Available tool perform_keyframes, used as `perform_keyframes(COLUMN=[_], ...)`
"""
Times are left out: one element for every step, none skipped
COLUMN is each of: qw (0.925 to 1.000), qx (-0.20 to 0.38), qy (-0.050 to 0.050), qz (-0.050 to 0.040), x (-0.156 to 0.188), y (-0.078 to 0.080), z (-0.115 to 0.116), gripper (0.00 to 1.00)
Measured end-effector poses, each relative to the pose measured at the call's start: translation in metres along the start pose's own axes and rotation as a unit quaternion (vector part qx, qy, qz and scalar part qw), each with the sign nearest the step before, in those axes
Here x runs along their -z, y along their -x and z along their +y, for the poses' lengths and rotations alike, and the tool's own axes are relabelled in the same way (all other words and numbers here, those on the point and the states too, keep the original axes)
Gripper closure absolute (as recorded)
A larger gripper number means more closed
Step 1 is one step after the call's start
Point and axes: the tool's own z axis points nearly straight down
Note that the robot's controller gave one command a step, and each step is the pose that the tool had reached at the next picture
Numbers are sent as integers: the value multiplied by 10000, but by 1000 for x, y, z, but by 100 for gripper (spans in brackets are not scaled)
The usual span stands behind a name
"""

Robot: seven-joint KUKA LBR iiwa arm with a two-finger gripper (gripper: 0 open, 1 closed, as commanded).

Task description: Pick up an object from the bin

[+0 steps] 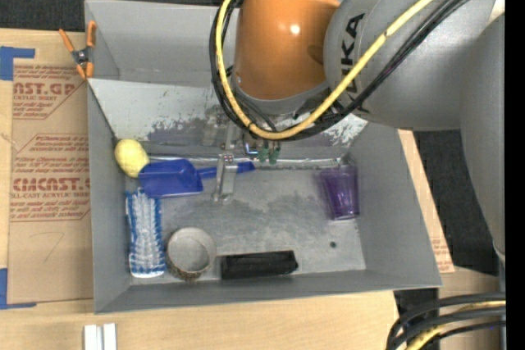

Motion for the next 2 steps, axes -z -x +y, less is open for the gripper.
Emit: perform_keyframes(qw=[10000, 9994], qx=[-13, 350], qy=[4, 8], qz=[-40, -58], x=[5, -134], y=[2, 21], z=[-1, 9], gripper=[0, 0])
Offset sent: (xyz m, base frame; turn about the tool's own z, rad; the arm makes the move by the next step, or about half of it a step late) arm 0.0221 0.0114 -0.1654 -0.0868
